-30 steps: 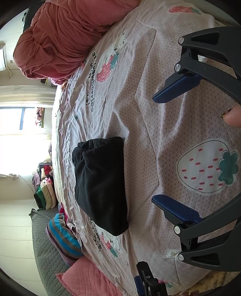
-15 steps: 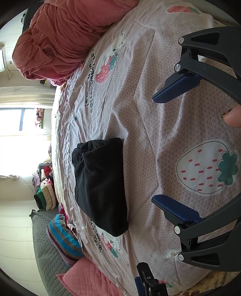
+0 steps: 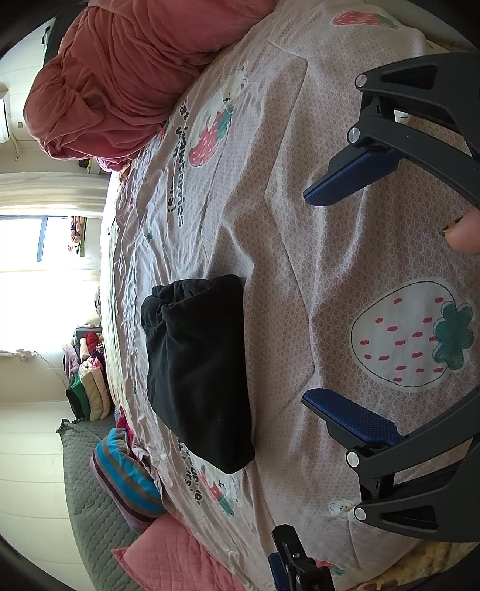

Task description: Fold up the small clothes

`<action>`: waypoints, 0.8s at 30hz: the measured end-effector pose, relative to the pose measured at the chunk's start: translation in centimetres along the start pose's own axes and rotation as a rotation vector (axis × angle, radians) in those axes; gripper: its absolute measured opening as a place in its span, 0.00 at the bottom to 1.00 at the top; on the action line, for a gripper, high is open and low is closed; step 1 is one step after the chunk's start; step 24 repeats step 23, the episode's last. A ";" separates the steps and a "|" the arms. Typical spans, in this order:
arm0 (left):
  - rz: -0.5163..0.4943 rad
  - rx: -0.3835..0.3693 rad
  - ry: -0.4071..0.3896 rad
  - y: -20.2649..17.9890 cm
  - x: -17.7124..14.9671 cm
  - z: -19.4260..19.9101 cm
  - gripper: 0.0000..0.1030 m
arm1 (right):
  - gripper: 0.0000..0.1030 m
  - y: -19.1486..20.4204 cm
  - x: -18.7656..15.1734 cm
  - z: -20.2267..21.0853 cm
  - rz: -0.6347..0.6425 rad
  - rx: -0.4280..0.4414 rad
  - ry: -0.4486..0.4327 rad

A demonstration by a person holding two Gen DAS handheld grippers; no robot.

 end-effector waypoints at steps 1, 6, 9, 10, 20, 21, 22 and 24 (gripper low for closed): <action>0.000 0.000 0.001 0.0 0.0 0.0 0.91 | 0.96 0.0 0.0 0.0 0.001 -0.001 0.000; 0.006 0.000 0.011 0.1 -0.1 -0.1 0.91 | 0.96 -0.5 0.0 -0.1 -0.016 -0.010 0.016; 0.019 0.025 0.023 0.6 -0.2 -0.2 0.91 | 0.96 -2.7 -0.5 -0.1 -0.085 -0.070 0.050; 0.039 0.033 0.027 1.2 -0.2 -0.2 0.91 | 0.96 -4.0 -0.7 0.0 -0.114 -0.116 0.053; 0.412 0.290 -0.068 21.2 6.4 2.1 0.91 | 0.96 -32.5 -10.7 9.2 -0.586 -0.842 0.192; 0.447 0.355 -0.088 24.1 7.1 2.5 0.91 | 0.96 -36.3 -13.2 11.0 -0.652 -0.937 0.235; 0.478 0.418 -0.104 27.0 7.8 2.8 0.91 | 0.96 -38.9 -15.2 12.2 -0.701 -0.989 0.270; 0.520 0.497 -0.108 30.8 8.4 3.0 0.91 | 0.96 -42.1 -18.0 13.6 -0.774 -1.058 0.340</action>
Point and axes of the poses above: each gripper's, at about its wrist camera, not at the fingertips, and z roughly against the way its jaws point, y to its left, x to its top, the point moved 7 cm from there along -z, roughly the way its jaws point, and after that the axes turned 8 degrees about z, right-handed, at the moved point
